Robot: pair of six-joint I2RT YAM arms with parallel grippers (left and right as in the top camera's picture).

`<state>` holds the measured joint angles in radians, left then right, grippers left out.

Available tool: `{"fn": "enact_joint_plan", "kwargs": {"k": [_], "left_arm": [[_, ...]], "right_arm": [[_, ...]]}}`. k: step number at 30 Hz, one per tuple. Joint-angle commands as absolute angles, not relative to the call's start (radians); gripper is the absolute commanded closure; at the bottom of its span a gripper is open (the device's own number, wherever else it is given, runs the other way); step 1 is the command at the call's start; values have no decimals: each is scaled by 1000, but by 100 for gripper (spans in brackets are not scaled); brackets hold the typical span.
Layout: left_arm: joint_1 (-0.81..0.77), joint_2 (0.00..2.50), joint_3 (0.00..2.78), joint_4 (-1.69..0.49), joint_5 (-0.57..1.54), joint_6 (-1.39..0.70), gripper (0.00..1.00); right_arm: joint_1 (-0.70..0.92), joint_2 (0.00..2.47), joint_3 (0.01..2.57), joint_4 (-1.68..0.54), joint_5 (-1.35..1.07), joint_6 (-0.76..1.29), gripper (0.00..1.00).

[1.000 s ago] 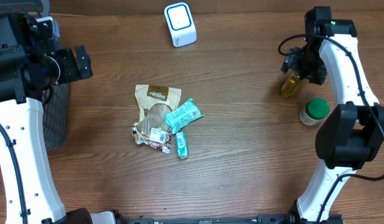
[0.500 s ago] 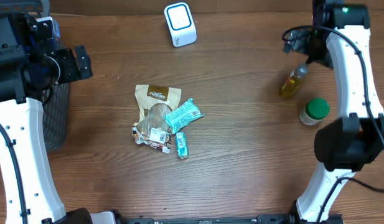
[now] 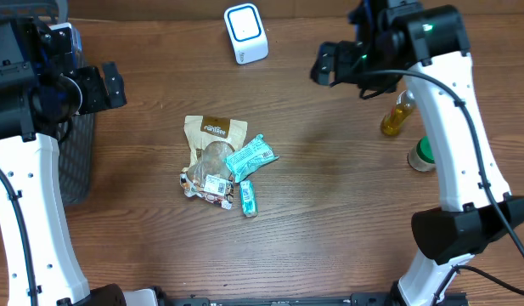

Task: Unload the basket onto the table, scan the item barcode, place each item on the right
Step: 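Move the right gripper left over the mint-green wipes packet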

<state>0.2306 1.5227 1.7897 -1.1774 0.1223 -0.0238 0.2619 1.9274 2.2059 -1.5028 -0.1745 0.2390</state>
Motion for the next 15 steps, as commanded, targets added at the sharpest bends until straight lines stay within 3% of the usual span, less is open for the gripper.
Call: {"fn": "enact_joint_plan", "kwargs": {"k": [1, 15], "left_arm": [[228, 1525, 1801, -1175, 120, -30, 0], [228, 1525, 1801, -1175, 120, -30, 1]], "right_arm": [[313, 1934, 2168, -1475, -238, 236, 0], [472, 1938, 1924, -1308, -238, 239, 0]]}}
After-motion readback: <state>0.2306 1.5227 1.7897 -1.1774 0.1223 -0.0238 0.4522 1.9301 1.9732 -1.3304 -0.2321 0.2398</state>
